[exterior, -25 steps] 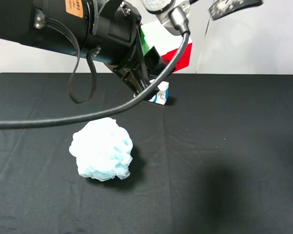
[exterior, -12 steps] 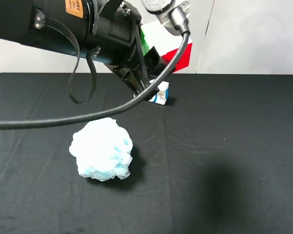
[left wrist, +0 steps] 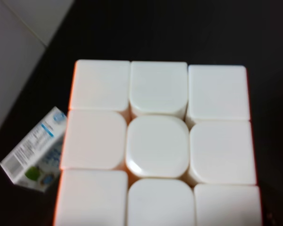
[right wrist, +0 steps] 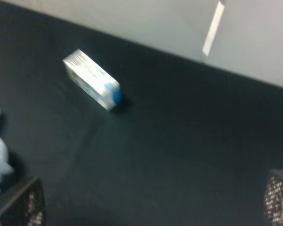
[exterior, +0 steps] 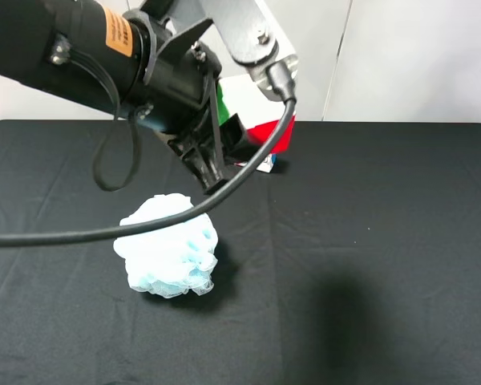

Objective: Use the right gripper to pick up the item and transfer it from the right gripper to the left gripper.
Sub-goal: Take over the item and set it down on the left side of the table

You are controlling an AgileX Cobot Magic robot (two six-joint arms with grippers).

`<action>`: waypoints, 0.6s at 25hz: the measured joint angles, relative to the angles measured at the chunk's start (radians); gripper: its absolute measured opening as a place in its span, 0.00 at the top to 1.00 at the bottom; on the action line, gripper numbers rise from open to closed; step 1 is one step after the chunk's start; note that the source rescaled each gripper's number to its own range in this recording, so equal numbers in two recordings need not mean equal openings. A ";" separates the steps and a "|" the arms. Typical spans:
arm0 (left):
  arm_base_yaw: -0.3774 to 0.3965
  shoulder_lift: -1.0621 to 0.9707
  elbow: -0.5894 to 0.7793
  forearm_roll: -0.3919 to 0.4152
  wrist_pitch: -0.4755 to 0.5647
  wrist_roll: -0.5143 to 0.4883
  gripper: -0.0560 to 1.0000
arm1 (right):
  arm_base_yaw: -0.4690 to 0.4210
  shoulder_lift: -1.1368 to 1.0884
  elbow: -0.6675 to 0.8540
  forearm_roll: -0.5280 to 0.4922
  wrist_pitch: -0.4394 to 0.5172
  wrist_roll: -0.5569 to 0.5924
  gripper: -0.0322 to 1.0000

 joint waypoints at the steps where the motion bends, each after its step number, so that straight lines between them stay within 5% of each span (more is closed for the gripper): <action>1: 0.000 0.000 0.000 0.000 0.015 0.000 0.95 | 0.000 -0.019 0.037 -0.018 0.000 0.001 0.00; 11: 0.000 0.000 0.000 -0.021 0.168 0.009 0.95 | 0.000 -0.252 0.427 -0.053 -0.058 0.003 0.00; 15: 0.000 0.000 0.000 -0.108 0.228 0.089 0.95 | 0.000 -0.397 0.549 -0.053 -0.096 0.003 0.00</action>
